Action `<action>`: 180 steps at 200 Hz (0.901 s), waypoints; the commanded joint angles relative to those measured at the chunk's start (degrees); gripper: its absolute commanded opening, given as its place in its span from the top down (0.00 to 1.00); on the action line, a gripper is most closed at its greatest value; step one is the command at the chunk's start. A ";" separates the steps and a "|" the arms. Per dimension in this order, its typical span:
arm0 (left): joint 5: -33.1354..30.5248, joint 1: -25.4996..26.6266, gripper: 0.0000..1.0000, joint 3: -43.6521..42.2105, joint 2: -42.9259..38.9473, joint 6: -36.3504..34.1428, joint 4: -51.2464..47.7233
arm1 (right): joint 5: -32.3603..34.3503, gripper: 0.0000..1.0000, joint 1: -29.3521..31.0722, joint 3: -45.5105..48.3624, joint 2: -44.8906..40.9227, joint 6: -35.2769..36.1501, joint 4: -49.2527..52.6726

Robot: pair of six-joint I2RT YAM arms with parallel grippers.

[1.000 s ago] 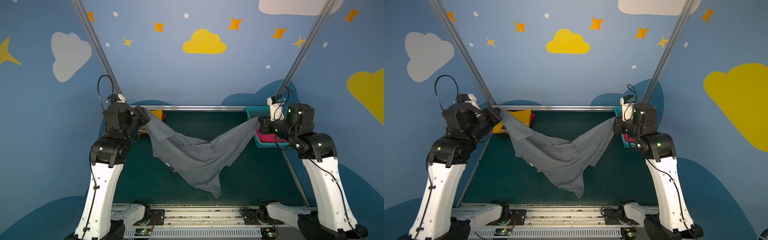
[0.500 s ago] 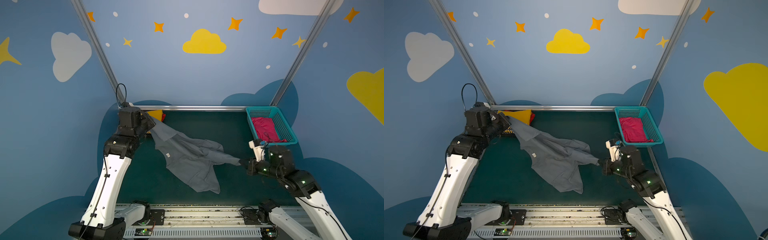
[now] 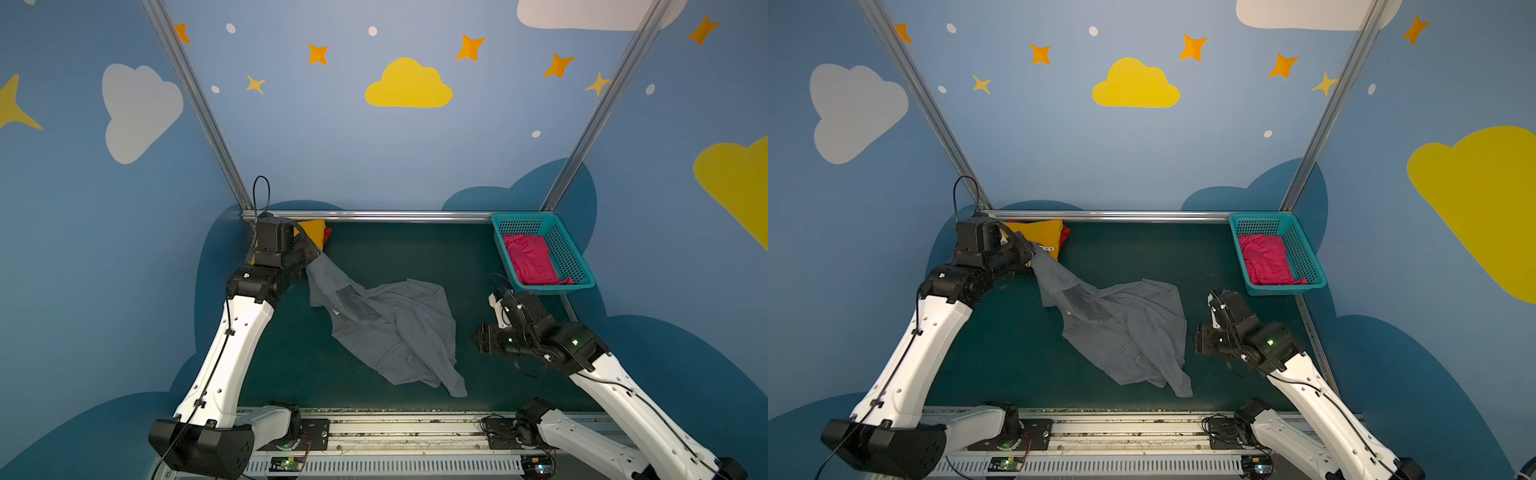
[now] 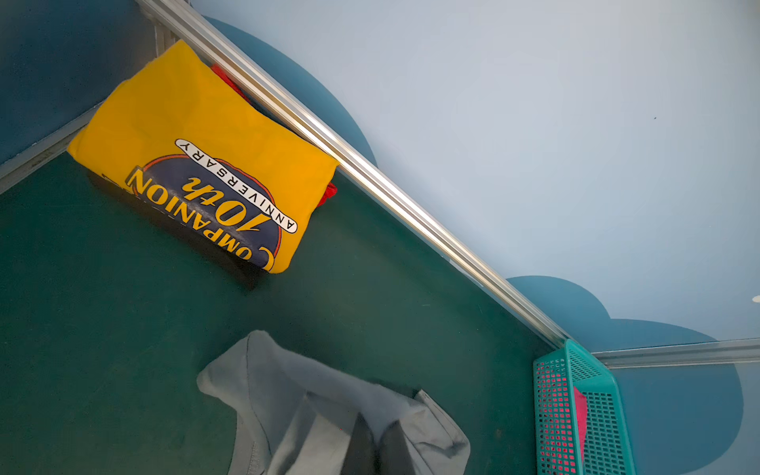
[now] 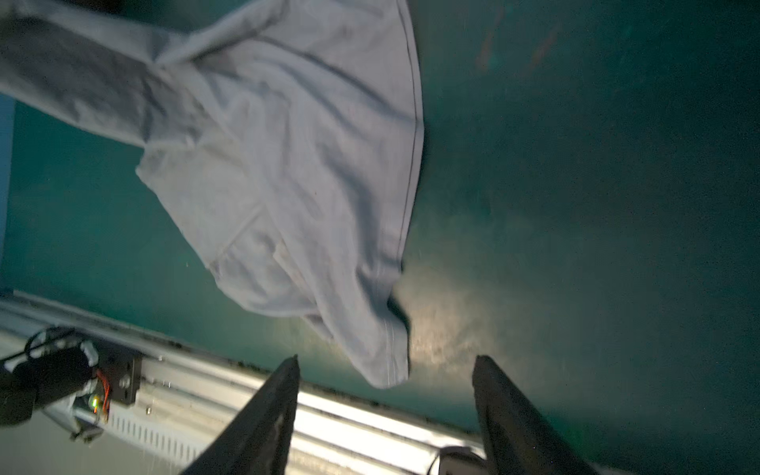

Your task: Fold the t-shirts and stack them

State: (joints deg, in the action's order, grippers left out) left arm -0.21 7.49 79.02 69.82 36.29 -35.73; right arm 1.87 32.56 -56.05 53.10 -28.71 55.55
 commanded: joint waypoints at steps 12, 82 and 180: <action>1.38 -0.28 0.95 -1.04 0.01 -0.70 0.84 | -8.68 0.36 -10.28 -0.96 13.87 6.83 -16.59; 3.36 -0.28 0.95 -4.64 0.25 -0.27 0.24 | -24.54 0.46 -15.37 -30.55 56.60 14.80 -16.69; 4.07 -0.28 0.95 -6.06 0.39 0.02 -0.93 | -28.19 0.42 -15.87 -51.16 78.21 20.79 -4.33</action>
State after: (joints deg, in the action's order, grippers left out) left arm 3.42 7.49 74.04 70.08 36.29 -36.05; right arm -22.87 16.62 -104.53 129.38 -10.28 46.37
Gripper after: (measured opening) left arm 0.049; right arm 0.590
